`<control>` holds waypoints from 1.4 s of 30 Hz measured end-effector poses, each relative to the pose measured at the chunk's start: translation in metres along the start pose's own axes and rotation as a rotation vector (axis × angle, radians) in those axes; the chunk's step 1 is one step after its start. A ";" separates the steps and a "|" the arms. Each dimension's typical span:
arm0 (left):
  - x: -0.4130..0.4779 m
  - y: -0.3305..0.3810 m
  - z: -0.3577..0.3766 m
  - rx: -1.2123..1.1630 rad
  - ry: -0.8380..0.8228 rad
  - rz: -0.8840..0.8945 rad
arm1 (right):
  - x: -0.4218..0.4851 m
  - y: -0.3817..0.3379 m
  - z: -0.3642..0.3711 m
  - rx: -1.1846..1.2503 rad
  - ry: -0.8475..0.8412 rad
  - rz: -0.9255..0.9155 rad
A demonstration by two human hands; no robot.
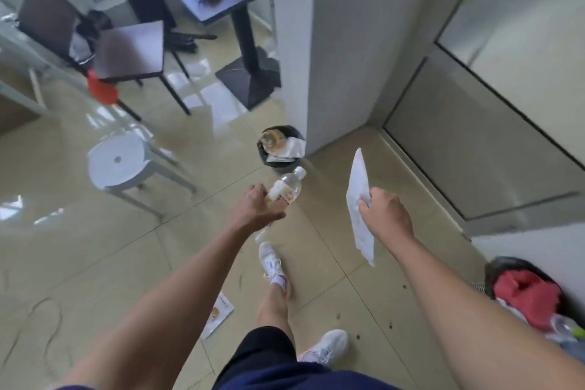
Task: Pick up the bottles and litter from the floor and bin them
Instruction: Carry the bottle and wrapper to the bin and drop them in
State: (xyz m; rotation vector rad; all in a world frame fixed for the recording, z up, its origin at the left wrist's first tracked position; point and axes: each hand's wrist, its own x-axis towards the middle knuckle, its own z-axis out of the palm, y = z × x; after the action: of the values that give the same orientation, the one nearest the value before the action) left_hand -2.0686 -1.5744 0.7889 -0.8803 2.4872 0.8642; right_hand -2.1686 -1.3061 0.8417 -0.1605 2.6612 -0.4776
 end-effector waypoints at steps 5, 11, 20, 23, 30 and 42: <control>0.077 -0.065 -0.048 -0.043 -0.002 -0.167 | 0.075 -0.088 0.031 -0.065 -0.078 -0.041; 0.158 -0.074 -0.095 -0.170 -0.020 -0.226 | 0.156 -0.168 0.032 -0.072 -0.092 -0.081; 0.312 -0.075 -0.101 -0.289 0.006 -0.293 | 0.328 -0.218 0.090 0.135 -0.215 0.047; 0.368 -0.090 -0.077 -0.335 0.009 -0.352 | 0.384 -0.227 0.149 0.347 -0.316 0.219; 0.495 -0.155 0.046 -0.369 0.024 -0.363 | 0.530 -0.208 0.326 0.534 -0.350 0.414; 0.558 -0.200 0.175 -0.430 0.095 -0.137 | 0.633 -0.153 0.481 0.717 -0.428 0.584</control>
State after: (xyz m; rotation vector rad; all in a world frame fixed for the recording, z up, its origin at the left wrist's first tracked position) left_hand -2.3268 -1.8281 0.2878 -1.2382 2.3197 1.3642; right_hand -2.5255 -1.7129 0.2393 0.6331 1.8547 -1.0074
